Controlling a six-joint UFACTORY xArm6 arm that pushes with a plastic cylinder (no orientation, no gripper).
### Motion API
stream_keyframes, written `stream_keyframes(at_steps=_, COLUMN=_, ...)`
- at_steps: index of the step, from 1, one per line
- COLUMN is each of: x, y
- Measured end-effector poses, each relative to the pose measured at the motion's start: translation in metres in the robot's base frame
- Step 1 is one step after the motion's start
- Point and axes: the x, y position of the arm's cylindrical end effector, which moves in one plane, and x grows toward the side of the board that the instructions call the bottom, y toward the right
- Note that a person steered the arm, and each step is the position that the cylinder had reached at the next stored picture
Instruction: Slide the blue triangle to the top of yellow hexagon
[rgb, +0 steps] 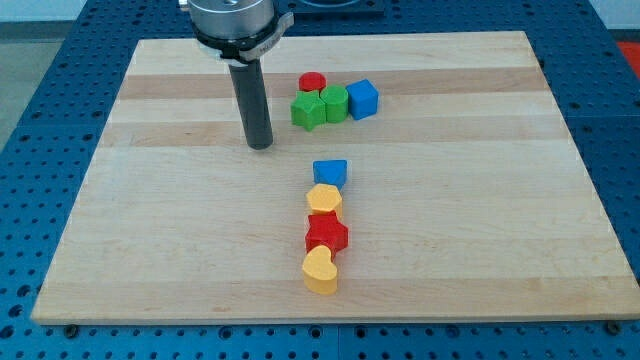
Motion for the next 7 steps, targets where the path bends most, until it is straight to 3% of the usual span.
stream_keyframes(at_steps=5, x=-0.030, y=-0.003)
stream_keyframes(at_steps=7, x=-0.069, y=0.003)
